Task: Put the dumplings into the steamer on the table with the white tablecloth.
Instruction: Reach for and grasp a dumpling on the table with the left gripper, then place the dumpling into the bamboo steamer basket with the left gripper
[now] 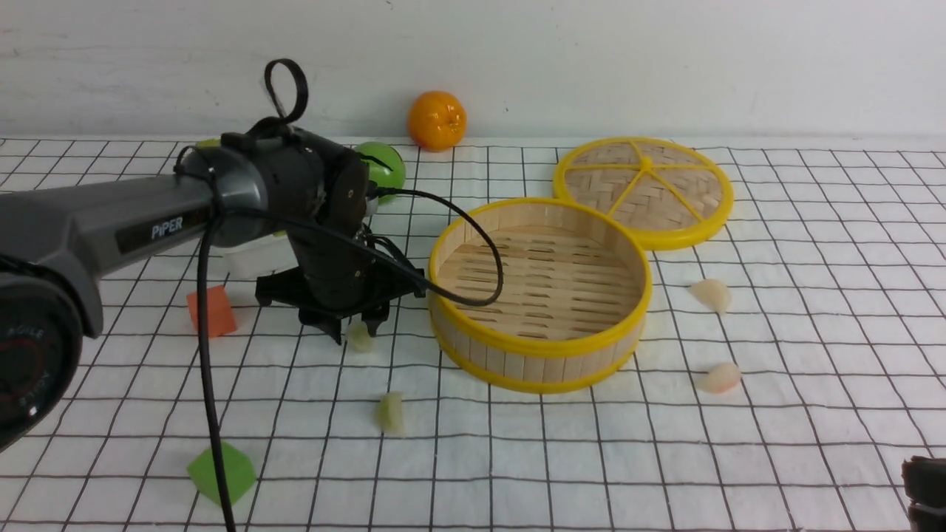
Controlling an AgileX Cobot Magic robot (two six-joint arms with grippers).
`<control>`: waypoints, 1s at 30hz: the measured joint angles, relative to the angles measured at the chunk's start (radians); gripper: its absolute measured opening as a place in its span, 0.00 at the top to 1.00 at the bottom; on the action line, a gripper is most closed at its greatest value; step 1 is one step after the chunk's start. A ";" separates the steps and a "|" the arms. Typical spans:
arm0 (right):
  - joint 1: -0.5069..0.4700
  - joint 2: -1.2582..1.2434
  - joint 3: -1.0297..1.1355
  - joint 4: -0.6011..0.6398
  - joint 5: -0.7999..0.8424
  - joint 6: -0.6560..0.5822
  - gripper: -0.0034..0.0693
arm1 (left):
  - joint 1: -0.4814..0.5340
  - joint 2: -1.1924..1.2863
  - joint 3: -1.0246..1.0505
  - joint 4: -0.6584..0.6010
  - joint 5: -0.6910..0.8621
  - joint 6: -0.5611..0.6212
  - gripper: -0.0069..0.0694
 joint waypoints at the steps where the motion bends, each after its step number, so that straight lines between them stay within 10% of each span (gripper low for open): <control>1: 0.000 0.000 0.000 0.001 0.000 0.000 0.95 | 0.000 0.006 0.000 -0.001 0.000 0.000 0.58; 6: 0.000 0.000 0.000 0.017 0.000 0.000 0.95 | 0.001 0.014 0.000 -0.013 -0.001 0.002 0.71; 24: 0.000 0.000 0.000 0.023 -0.016 0.000 0.93 | -0.074 -0.079 -0.352 -0.288 0.136 0.277 0.71; 30: 0.000 0.000 0.000 0.025 -0.018 0.000 0.93 | -0.148 0.116 -0.499 -0.225 0.165 0.194 0.71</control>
